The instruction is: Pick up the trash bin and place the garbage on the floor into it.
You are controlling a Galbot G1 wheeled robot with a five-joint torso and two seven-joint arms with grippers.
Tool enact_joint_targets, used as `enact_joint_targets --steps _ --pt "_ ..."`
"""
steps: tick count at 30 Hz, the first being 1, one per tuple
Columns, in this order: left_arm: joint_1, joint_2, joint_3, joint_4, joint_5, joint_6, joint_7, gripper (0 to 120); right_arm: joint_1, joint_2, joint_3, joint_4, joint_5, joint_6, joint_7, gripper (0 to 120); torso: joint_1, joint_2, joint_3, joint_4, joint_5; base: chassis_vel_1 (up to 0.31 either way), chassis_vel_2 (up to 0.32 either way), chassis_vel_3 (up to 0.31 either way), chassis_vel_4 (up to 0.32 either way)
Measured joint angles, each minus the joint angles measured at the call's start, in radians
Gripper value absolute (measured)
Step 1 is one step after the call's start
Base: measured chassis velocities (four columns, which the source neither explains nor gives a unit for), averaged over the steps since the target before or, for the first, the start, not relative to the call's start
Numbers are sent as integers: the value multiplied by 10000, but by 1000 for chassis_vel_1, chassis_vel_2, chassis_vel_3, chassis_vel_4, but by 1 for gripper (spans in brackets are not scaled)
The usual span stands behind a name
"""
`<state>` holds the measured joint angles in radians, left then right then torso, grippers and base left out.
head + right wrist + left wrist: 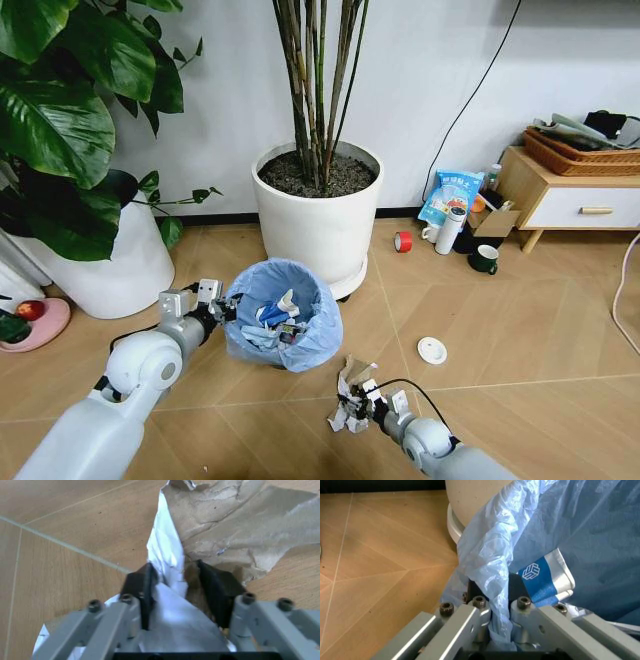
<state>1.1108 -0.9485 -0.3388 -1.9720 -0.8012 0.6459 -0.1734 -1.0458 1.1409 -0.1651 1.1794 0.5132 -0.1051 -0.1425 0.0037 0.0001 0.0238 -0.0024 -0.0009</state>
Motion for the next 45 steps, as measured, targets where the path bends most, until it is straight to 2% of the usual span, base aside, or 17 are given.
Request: enact_joint_targets --steps 1,5,7,9,23,27,29,34,36,39,41,43,45 --pt "0 0 0 0 0 0 0 0 0 0 0 0 0 0 0 34 0 0 0 0 0 0 0 0 0" --pt "3 -17 -1 0 0 0 0 0 -77 55 149 -22 -85 65 -24 15 0 0 2 2 2 0 0 0 0" --pt "0 -17 -1 0 1 0 0 0 -99 77 198 -16 -88 68 -27 12 0 -1 3 2 3 0 0 0 0" --pt "-2 -15 -3 0 0 0 2 0 -182 99 367 53 -89 81 -32 3 2 -1 4 5 11 0 0 0 0" --pt "88 84 -87 -52 -4 0 7 0 -342 -595 1323 1347 5 418 229 0 2 -2 4 1 3 0 0 0 0" --pt "191 132 -165 -54 -6 0 4 0 -414 -1076 1971 2543 211 466 519 0 2 -2 3 2 -1 0 0 0 0" --pt "199 143 -174 -50 -6 0 4 0 -437 -1144 2058 2720 246 451 551 0 2 -3 3 2 0 0 0 0 0" --pt "262 241 -202 -33 -4 9 -40 0 -740 -1812 3148 4769 643 323 920 0 2 -3 3 0 1 0 0 0 0" --pt "272 251 -204 -35 -4 11 -53 0 -752 -1849 3202 4899 674 317 941 0 2 -2 3 -1 0 0 0 0 0" --pt "376 331 -206 -101 7 37 -103 0 -780 -2320 3830 6539 1175 191 1260 0 2 -2 2 1 -1 0 0 0 0" --pt "389 354 -180 -111 20 44 -110 0 -745 -2427 3969 6953 1386 142 1387 0 2 -2 2 1 5 0 0 0 0" --pt "411 414 -13 -157 38 67 -136 0 -498 -2779 4161 8417 2289 -52 1809 0 2 -2 2 2 0 0 0 0 0" --pt "411 421 12 -161 38 70 -143 0 -457 -2817 4152 8592 2406 -69 1850 0 1 -2 1 1 0 0 0 0 0"
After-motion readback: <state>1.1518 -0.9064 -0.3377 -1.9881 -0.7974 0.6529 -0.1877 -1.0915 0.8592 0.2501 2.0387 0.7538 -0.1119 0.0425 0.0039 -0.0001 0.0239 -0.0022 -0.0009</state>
